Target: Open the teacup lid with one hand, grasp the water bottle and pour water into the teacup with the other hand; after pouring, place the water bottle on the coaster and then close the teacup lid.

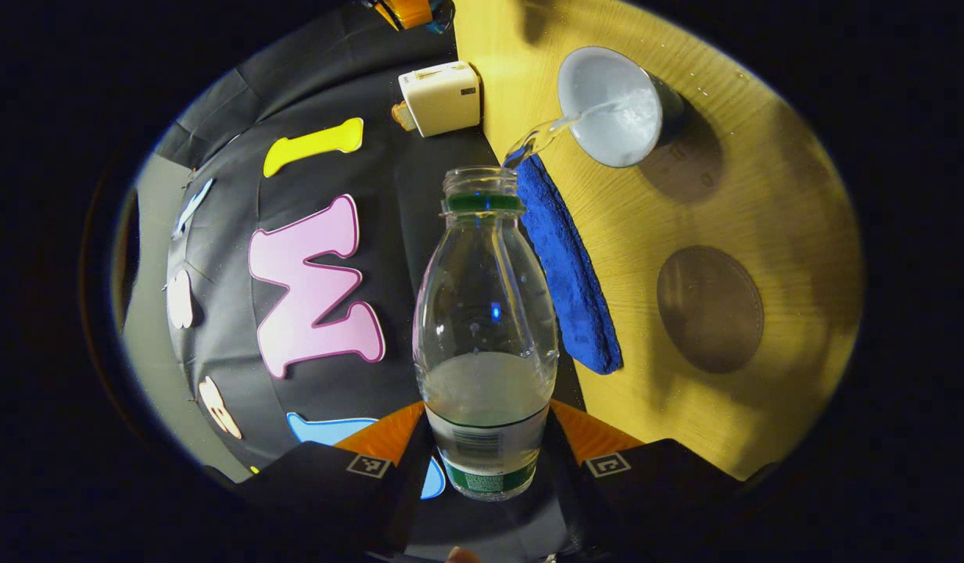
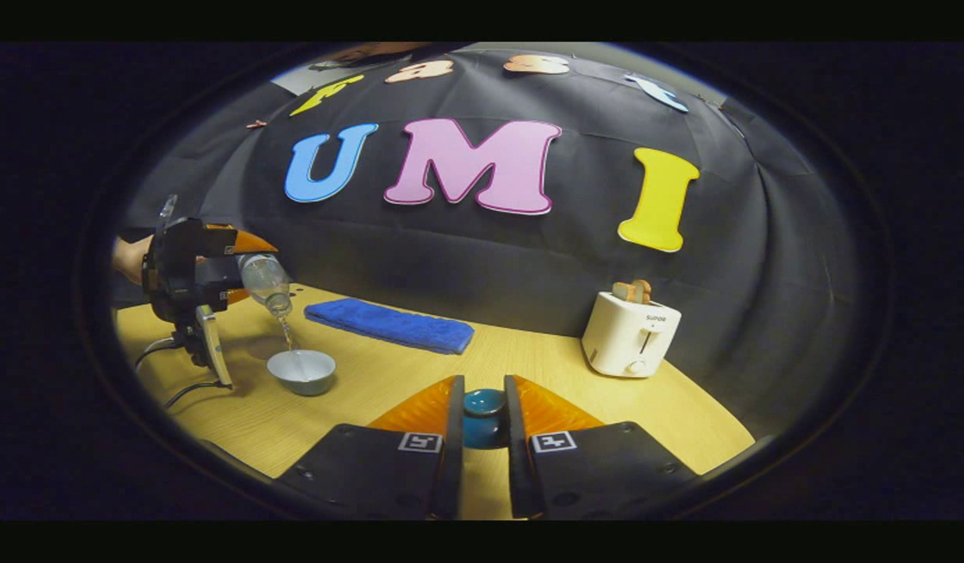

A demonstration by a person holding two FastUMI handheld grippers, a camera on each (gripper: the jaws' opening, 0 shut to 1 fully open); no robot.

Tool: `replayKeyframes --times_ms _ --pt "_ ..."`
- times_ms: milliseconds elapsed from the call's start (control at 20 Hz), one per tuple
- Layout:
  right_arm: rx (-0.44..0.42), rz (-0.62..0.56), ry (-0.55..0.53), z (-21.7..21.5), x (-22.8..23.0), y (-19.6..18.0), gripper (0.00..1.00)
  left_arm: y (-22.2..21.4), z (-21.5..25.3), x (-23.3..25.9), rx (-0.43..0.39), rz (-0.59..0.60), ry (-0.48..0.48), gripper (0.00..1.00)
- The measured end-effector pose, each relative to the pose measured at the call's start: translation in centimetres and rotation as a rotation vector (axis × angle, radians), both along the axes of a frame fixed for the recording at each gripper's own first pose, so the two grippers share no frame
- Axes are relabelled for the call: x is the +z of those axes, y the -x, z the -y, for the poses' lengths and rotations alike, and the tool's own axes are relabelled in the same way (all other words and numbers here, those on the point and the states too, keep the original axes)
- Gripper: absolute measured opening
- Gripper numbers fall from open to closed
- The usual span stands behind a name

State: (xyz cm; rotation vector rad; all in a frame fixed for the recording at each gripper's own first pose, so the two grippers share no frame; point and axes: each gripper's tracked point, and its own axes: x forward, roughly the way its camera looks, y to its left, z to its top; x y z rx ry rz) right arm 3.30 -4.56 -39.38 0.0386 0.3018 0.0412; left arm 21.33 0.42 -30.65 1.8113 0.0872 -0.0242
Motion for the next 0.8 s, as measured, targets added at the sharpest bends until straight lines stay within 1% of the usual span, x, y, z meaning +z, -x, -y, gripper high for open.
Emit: replayKeyframes --times_ms 50,150,200,250,300,350,400,500,550,600,750,800 --pt "0.000 0.000 -0.001 0.1 0.0 -0.1 0.31 -0.1 0.1 0.2 -0.007 0.005 -0.007 0.75" --pt "0.001 0.000 0.000 0.0 0.0 -0.1 0.31 -0.4 0.1 0.6 -0.027 0.023 -0.030 0.75" --pt "0.003 0.003 -0.001 0.0 0.2 0.0 0.27 -0.6 0.2 0.7 -0.035 0.029 -0.041 0.75" --pt "0.003 0.008 -0.002 0.1 0.3 -0.1 0.27 -0.8 0.3 1.1 -0.044 0.035 -0.053 0.75" --pt "0.003 0.010 -0.002 0.1 0.3 0.0 0.31 -1.1 0.4 1.3 -0.054 0.040 -0.065 0.75" --pt "0.002 0.011 -0.002 0.2 0.3 -0.1 0.31 -1.4 0.4 1.9 -0.062 0.044 -0.078 0.75" --pt "0.001 0.011 -0.002 0.2 0.3 -0.1 0.27 -1.8 0.5 2.1 -0.071 0.050 -0.089 0.75" --pt "0.000 0.014 0.000 0.2 0.5 0.0 0.27 -2.3 0.5 2.5 -0.087 0.063 -0.114 0.75" --pt "-0.001 0.016 0.002 0.3 0.5 0.0 0.31 -2.5 0.3 2.7 -0.090 0.068 -0.122 0.75" --pt "0.000 0.017 0.003 0.3 0.5 0.0 0.27 -2.7 0.3 2.8 -0.096 0.076 -0.129 0.75" --pt "-0.003 0.019 0.005 0.5 0.5 -0.1 0.27 -2.9 0.4 3.4 -0.121 0.099 -0.153 0.75" --pt "-0.003 0.019 0.004 0.5 0.5 -0.2 0.31 -3.0 0.5 3.5 -0.133 0.105 -0.164 0.75"
